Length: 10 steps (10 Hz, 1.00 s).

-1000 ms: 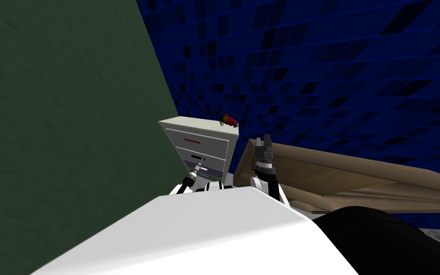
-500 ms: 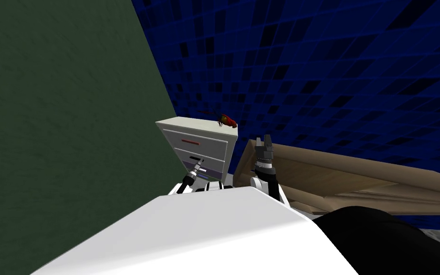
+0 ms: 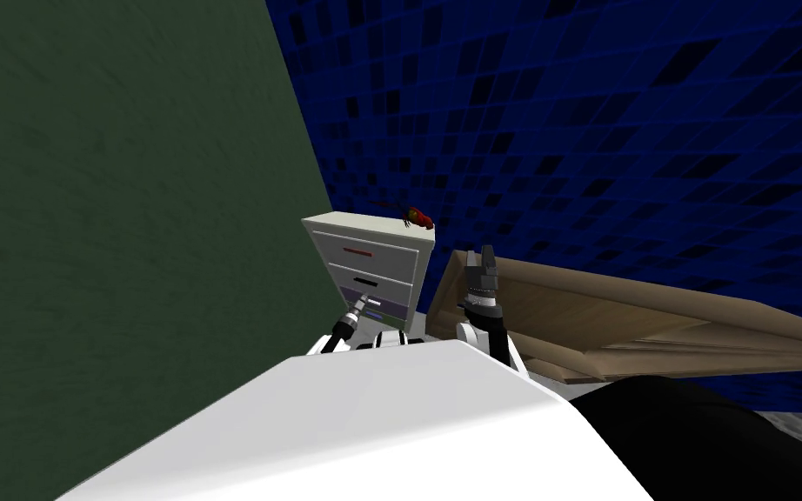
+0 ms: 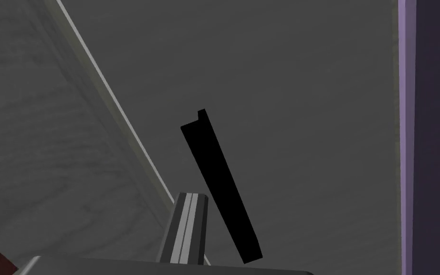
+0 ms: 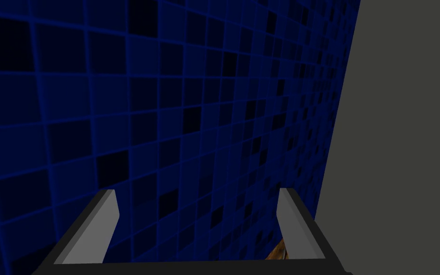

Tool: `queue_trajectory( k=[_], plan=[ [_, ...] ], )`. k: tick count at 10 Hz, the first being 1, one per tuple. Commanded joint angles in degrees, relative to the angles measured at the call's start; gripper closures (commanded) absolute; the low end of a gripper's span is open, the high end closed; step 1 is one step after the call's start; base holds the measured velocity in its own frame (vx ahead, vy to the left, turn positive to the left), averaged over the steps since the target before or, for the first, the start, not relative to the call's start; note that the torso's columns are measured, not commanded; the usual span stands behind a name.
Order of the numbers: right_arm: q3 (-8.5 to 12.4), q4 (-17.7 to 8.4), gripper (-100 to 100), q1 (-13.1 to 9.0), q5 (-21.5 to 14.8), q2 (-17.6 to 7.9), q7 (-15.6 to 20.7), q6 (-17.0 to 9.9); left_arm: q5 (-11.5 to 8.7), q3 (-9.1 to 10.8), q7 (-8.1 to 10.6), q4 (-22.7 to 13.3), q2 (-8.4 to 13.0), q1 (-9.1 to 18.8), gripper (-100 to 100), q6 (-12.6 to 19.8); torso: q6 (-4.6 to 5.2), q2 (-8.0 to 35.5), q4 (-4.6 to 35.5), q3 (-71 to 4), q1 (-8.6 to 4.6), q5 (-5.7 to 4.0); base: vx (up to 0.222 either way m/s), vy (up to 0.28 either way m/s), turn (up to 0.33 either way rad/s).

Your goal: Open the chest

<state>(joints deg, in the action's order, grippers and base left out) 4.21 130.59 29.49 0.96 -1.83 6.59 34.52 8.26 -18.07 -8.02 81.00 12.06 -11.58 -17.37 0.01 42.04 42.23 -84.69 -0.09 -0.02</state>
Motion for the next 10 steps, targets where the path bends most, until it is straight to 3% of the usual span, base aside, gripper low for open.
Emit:
queue_trajectory(
  k=[1,3,4,9,10],
  plan=[
    [0.00,0.01,0,0.02,0.00,0.01,0.00,0.01,-0.03,0.66,-0.06,0.27,-0.09,0.77,-100,1.54,0.00,-0.35,-0.10,-0.22,-0.25,-0.07,0.134,-0.091,0.007],
    [0.00,0.02,0,0.02,0.00,0.01,0.00,0.01,-0.02,0.56,-0.07,0.20,-0.08,0.60,-100,1.25,-0.02,0.13,-0.01,0.02,0.10,0.00,0.040,-0.028,0.003],
    [0.00,0.01,0,0.02,0.00,0.00,0.00,0.01,-0.02,0.56,-0.07,0.21,-0.09,0.61,100,1.25,-0.01,0.48,0.11,0.27,0.28,0.07,0.012,-0.006,0.000],
    [0.00,0.00,0,-0.02,0.00,0.00,0.00,0.00,0.02,-0.29,0.15,2.79,0.97,-0.88,100,1.94,-0.01,0.31,0.07,0.17,0.10,0.02,-0.143,0.056,0.026],
    [0.00,0.00,0,0.00,0.00,0.00,0.00,0.00,0.00,0.04,0.11,2.06,0.67,-0.34,-100,2.04,0.00,-0.12,-0.03,-0.07,-0.12,-0.03,0.087,-0.035,-0.027]
  ],
)
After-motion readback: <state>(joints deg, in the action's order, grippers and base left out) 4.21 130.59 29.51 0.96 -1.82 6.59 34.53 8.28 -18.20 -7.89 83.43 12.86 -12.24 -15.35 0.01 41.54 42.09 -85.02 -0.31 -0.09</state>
